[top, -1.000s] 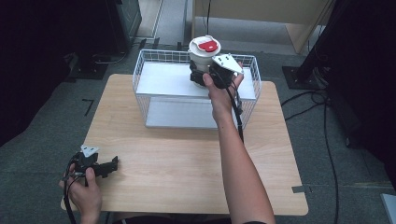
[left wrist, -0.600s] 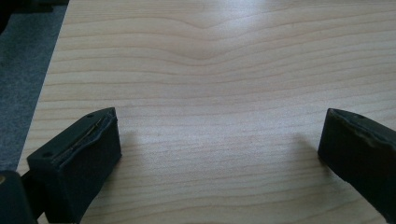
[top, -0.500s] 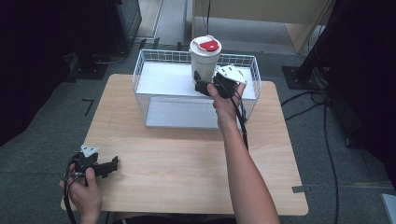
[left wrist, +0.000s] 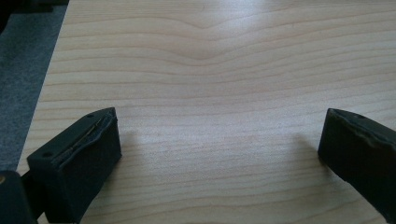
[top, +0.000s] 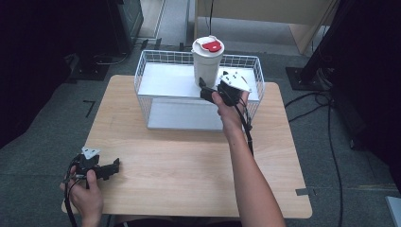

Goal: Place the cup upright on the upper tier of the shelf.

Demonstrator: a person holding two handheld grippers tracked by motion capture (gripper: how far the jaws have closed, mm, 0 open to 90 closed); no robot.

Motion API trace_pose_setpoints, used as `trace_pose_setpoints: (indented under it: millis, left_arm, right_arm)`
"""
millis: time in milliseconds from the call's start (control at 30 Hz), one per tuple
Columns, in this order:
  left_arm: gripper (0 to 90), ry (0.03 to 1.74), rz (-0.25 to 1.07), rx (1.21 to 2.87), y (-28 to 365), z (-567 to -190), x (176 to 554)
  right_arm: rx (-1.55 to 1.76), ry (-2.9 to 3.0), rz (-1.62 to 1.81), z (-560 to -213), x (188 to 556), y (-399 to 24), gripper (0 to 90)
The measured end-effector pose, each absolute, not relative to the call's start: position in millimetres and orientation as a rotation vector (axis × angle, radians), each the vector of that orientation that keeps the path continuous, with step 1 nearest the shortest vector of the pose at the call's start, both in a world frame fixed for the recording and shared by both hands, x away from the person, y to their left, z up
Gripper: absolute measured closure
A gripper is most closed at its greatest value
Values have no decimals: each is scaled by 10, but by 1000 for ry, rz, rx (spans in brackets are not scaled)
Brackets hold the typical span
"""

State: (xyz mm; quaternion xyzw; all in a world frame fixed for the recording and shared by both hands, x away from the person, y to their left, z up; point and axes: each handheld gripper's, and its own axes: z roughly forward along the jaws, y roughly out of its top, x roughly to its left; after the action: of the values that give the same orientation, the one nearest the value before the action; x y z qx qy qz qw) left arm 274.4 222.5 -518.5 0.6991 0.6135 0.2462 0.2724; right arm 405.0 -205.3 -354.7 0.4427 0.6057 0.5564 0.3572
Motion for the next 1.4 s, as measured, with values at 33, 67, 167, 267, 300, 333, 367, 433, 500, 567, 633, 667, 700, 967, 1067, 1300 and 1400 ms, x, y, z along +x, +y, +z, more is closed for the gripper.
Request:
trace_pose_setpoints:
  millis: [33,67,167,267,300,333,367,433,500,567,633,667,700,967,1067,1300,1400]
  left_arm:
    - [0,1651,663,1882,2225,-5185,2744]
    - [0,1651,663,1882,2225,-5185,2744]
    - [0,1652,663,1881,2225,-5185,2744]
    - [0,1651,663,1882,2226,-5185,2744]
    - [0,1652,663,1881,2225,-5185,2743]
    - [0,1651,664,1883,2226,-5184,2744]
    - [0,1651,664,1883,2226,-5184,2744]
    - [0,1651,665,1881,2225,-5185,2744]
    - [0,1651,664,1880,2225,-5185,2744]
    - [0,1651,665,1880,2225,-5185,2744]
    - [0,1651,664,1880,2225,-5185,2744]
    - [0,1651,664,1880,2225,-5185,2744]
    - [0,1651,665,1880,2225,-5185,2744]
    - [0,1651,664,1881,2225,-5185,2744]
    - [0,1651,665,1880,2225,-5185,2744]
    - [0,1651,665,1880,2225,-5185,2744]
    - [0,1652,664,1880,2224,-5185,2744]
  right_arm:
    - [1143,1564,1436,-3547,4050,-2053,115]
    - [1144,1567,1439,-3556,4032,-2061,112]
    - [1125,1582,1431,-3591,3956,-2093,109]
    - [1119,1586,1429,-3605,3910,-2112,109]
    - [1117,1585,1429,-3610,3887,-2126,109]
    - [1111,1588,1437,-3619,3840,-2152,109]
    - [1113,1588,1442,-3624,3815,-2167,109]
    - [1117,1590,1449,-3638,3759,-2198,108]
    - [1102,1596,1444,-3659,3702,-2227,108]
    - [1106,1598,1445,-3670,3669,-2240,108]
    - [1094,1598,1441,-3690,3609,-2277,108]
    - [1098,1596,1446,-3700,3570,-2301,108]
    - [1098,1597,1446,-3705,3547,-2317,108]
    - [1097,1599,1402,-3814,3352,-2505,108]
    - [1096,1598,1376,-3894,3272,-2606,108]
    - [1129,1590,1366,-3997,3163,-2752,108]
    - [1149,1577,1359,-4050,3094,-2841,108]
